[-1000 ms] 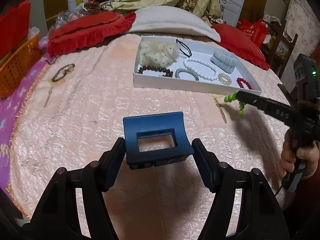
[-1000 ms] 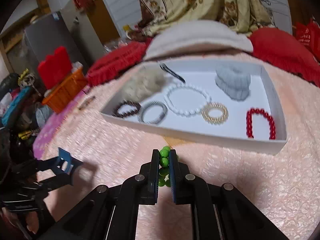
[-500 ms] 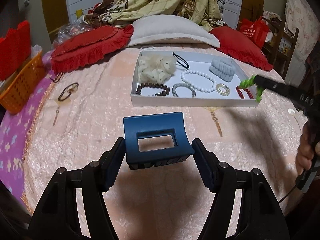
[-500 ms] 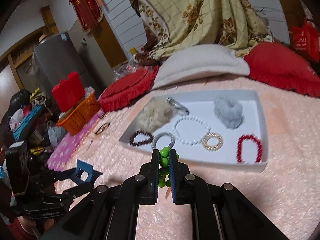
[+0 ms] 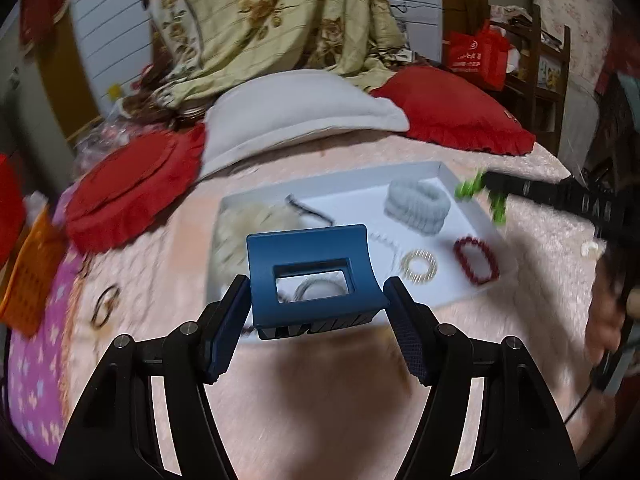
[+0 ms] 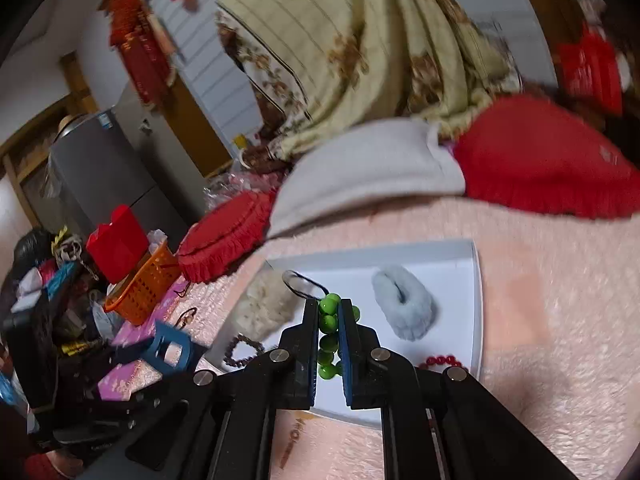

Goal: Organize jewelry
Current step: 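Place the green bracelet in the tray with the right tool while the left sets the blue clip inside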

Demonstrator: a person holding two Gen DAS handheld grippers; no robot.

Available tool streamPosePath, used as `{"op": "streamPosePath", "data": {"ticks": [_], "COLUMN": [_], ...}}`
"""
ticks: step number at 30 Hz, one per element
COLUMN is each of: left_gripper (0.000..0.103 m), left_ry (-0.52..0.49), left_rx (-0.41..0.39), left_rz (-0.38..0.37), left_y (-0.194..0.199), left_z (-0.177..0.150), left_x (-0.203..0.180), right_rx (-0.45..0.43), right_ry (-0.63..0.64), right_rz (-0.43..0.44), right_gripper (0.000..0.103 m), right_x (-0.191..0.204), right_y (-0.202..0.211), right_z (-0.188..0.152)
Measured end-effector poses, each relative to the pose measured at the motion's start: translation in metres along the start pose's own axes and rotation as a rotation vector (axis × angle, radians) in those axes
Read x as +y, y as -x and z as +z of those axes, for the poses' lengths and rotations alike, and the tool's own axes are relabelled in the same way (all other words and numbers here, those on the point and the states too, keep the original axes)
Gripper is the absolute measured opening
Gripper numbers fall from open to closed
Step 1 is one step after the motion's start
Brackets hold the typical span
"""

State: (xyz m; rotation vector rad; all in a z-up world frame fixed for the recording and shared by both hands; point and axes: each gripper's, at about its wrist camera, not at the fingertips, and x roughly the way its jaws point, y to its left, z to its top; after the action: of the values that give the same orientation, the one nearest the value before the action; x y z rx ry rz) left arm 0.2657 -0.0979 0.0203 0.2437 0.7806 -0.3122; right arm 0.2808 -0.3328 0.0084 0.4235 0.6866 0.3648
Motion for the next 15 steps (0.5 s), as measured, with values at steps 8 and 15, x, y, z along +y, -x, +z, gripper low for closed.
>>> {"op": "streamPosePath", "data": {"ticks": [8, 15], "left_gripper": [0.068, 0.068], "left_ry": [0.035, 0.06], "left_rx": [0.068, 0.15], "left_rz": [-0.026, 0.04], "left_y": [-0.074, -0.132], "left_z": [0.054, 0.074], "left_x": [-0.015, -0.014], "right_rx": [0.1, 0.176], "right_ry": [-0.082, -0.102], "right_rz": [-0.006, -0.024], "right_gripper": [0.009, 0.009], "right_x": [-0.026, -0.032], "right_y": [-0.035, -0.056], "right_z": [-0.013, -0.031]}}
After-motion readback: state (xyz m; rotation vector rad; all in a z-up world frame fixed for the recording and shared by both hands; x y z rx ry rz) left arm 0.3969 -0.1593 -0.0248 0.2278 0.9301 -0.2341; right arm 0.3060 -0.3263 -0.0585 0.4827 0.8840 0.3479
